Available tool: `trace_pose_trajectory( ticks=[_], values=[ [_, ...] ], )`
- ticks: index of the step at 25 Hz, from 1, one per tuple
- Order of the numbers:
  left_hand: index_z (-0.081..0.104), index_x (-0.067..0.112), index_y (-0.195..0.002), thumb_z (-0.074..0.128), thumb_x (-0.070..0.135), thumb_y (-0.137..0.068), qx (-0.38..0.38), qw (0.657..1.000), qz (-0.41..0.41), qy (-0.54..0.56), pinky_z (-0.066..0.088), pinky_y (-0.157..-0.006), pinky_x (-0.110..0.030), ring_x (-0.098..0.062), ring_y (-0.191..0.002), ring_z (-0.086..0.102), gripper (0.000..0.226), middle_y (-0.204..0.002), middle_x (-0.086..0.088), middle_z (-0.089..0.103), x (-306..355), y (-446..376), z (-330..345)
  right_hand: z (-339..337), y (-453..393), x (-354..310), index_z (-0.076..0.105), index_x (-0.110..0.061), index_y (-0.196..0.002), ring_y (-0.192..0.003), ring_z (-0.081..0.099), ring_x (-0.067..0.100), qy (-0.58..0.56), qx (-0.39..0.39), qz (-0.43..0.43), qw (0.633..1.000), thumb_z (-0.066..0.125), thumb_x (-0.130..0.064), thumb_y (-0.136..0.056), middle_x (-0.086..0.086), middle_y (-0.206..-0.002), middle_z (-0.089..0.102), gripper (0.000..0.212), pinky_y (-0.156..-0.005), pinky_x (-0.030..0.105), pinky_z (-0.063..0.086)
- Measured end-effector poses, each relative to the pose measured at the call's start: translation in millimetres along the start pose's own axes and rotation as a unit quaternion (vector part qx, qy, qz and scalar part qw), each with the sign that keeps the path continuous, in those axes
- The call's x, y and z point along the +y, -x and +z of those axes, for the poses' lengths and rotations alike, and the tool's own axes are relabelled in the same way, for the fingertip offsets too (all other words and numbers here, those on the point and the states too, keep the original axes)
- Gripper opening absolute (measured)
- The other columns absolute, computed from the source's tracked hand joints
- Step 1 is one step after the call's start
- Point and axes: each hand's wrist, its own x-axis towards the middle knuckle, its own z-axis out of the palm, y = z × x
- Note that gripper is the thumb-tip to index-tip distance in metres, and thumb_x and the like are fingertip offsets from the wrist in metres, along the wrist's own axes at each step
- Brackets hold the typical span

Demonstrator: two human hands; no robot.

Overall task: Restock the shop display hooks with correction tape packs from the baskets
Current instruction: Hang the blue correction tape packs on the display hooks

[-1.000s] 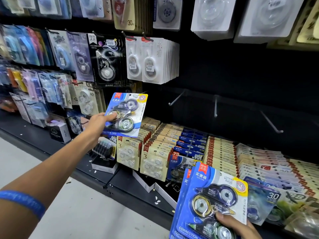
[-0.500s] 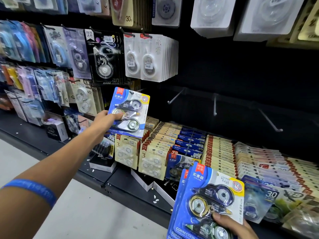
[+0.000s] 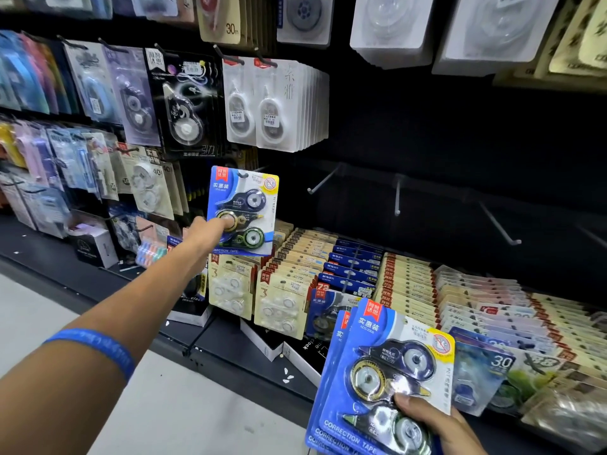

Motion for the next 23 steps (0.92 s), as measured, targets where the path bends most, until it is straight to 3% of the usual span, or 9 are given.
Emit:
trace_pose_trajectory(
  ticks=[3, 4, 6, 8, 9, 14, 17, 19, 23],
  values=[
    [0.047, 0.007, -0.14, 0.07, 0.027, -0.086, 0.078, 0.996, 0.044, -0.007, 0.042, -0.106, -0.048, -0.031, -0.124, 0.052, 0.062, -0.138, -0.012, 0.051, 4.0, 34.3, 2.6, 4.2, 8.0, -8.4, 0.072, -0.002, -0.111, -0.084, 0.075, 0.037, -0.007, -0.006, -0.002, 1.0, 0.084, 0.001, -0.049, 0.023, -0.1, 0.075, 0.063, -0.077, 0.042, 0.053],
    [0.057, 0.01, -0.129, 0.068, 0.021, -0.09, 0.021, 0.998, 0.063, 0.019, 0.045, -0.103, -0.044, -0.026, -0.113, 0.058, 0.042, -0.127, -0.008, 0.06, 6.1, 58.2, 6.4, 5.9, 8.5, -9.2, 0.072, -0.001, -0.111, -0.084, 0.074, 0.039, -0.018, -0.003, -0.005, 1.0, 0.079, 0.001, -0.057, 0.024, -0.1, 0.075, 0.055, -0.075, 0.042, 0.057],
    [0.066, 0.017, -0.115, 0.064, 0.023, -0.097, -0.215, 0.974, 0.066, 0.015, 0.051, -0.098, -0.04, -0.024, -0.099, 0.069, 0.019, -0.117, -0.006, 0.072, 0.2, 119.0, 16.7, 12.6, 9.1, -9.3, 0.07, -0.001, -0.115, -0.09, 0.073, 0.043, -0.059, 0.007, -0.006, 0.998, 0.072, 0.001, -0.065, 0.025, -0.104, 0.073, 0.05, -0.073, 0.047, 0.062],
    [0.064, 0.022, -0.126, 0.066, 0.039, -0.094, -0.428, 0.903, 0.035, 0.003, 0.054, -0.092, -0.038, -0.025, -0.1, 0.072, 0.037, -0.117, -0.005, 0.075, -6.5, 176.6, 29.4, 16.1, 9.2, -8.0, 0.068, -0.004, -0.12, -0.098, 0.071, 0.044, -0.095, 0.022, -0.012, 0.995, 0.072, -0.001, -0.065, 0.025, -0.11, 0.072, 0.056, -0.079, 0.058, 0.059],
    [0.062, 0.025, -0.13, 0.067, 0.038, -0.09, -0.481, 0.876, 0.008, 0.029, 0.055, -0.089, -0.039, -0.025, -0.101, 0.071, 0.042, -0.117, -0.004, 0.074, -14.8, 193.8, 34.0, 19.1, 11.7, -9.6, 0.067, -0.004, -0.121, -0.101, 0.07, 0.045, -0.115, 0.018, -0.013, 0.993, 0.075, -0.004, -0.062, 0.024, -0.112, 0.072, 0.06, -0.084, 0.062, 0.056],
    [0.072, 0.006, -0.118, 0.081, 0.006, -0.072, -0.383, 0.908, -0.067, 0.156, 0.051, -0.102, -0.054, -0.033, -0.1, 0.07, 0.046, -0.115, -0.022, 0.073, -31.4, 216.5, 43.1, 22.8, 15.4, -13.0, 0.07, -0.001, -0.119, -0.109, 0.066, 0.045, -0.144, 0.006, -0.022, 0.989, 0.085, -0.013, -0.052, 0.026, -0.116, 0.07, 0.069, -0.102, 0.069, 0.042],
    [0.073, 0.002, -0.114, 0.07, 0.013, -0.079, -0.367, 0.906, -0.073, 0.196, 0.06, -0.081, -0.037, -0.027, -0.087, 0.075, 0.038, -0.114, -0.021, 0.074, -28.7, 224.7, 40.5, 26.4, 17.5, -14.1, 0.07, -0.002, -0.119, -0.107, 0.068, 0.043, -0.146, -0.018, -0.019, 0.989, 0.089, -0.014, -0.053, 0.025, -0.118, 0.07, 0.069, -0.094, 0.068, 0.048],
    [0.075, 0.011, -0.116, 0.065, 0.021, -0.09, -0.397, 0.89, -0.102, 0.198, 0.062, -0.074, -0.037, -0.026, -0.088, 0.075, 0.03, -0.115, -0.016, 0.075, -30.2, 233.5, 38.5, 28.6, 19.5, -13.3, 0.068, -0.002, -0.122, -0.106, 0.069, 0.043, -0.197, -0.03, -0.012, 0.98, 0.082, -0.013, -0.064, 0.026, -0.119, 0.069, 0.061, -0.084, 0.07, 0.05],
    [0.079, 0.015, -0.108, 0.067, 0.034, -0.088, -0.397, 0.898, -0.093, 0.167, 0.062, -0.07, -0.037, -0.024, -0.084, 0.076, 0.03, -0.11, -0.013, 0.077, -32.9, 237.3, 37.4, 26.7, 20.7, -19.8, 0.068, -0.007, -0.125, -0.109, 0.067, 0.044, -0.166, -0.001, -0.013, 0.986, 0.091, -0.016, -0.051, 0.024, -0.119, 0.069, 0.078, -0.079, 0.07, 0.053]
  ],
)
